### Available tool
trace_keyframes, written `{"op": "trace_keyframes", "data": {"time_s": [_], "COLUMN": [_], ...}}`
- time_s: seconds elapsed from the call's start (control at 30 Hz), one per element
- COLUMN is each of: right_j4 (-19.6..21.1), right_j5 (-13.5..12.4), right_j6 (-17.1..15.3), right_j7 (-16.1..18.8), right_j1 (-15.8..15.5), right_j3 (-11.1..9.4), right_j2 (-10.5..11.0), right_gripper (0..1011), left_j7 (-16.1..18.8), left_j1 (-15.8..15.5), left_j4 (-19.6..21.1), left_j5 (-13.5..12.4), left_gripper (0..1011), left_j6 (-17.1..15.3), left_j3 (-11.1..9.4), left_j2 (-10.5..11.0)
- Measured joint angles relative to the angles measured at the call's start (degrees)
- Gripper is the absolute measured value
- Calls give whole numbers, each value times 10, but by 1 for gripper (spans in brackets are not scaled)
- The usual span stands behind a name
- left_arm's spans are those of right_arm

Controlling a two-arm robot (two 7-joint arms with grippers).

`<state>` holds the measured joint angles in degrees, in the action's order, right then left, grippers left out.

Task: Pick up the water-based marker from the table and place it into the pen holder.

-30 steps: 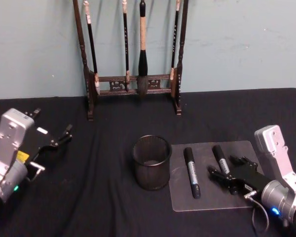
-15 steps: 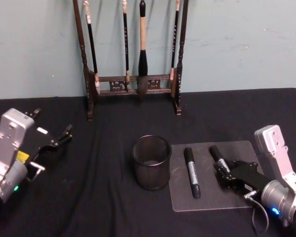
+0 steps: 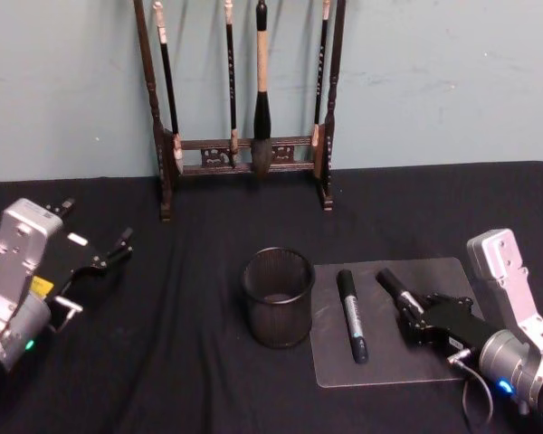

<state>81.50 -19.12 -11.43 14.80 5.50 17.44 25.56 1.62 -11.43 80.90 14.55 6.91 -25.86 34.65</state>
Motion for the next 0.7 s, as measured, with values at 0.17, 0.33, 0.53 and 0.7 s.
{"op": "trace_keyframes", "data": {"time_s": [0.17, 0.33, 0.53, 0.7], "right_j4": [0, 0, 7, 13], "right_j5": [-4, -17, -29, -34], "right_j6": [6, 21, 62, 89], "right_j7": [12, 32, 54, 69], "right_j1": [-3, -8, -19, -23], "right_j3": [-9, -21, -35, -40], "right_j2": [-5, -10, -11, -8], "right_gripper": [201, 201, 201, 201], "left_j7": [0, 0, 0, 0], "left_j1": [0, 0, 0, 0], "left_j4": [0, 0, 0, 0], "left_j5": [0, 0, 0, 0], "left_gripper": [1009, 1009, 1009, 1009], "left_j6": [0, 0, 0, 0], "left_j3": [0, 0, 0, 0], "left_j2": [0, 0, 0, 0]}}
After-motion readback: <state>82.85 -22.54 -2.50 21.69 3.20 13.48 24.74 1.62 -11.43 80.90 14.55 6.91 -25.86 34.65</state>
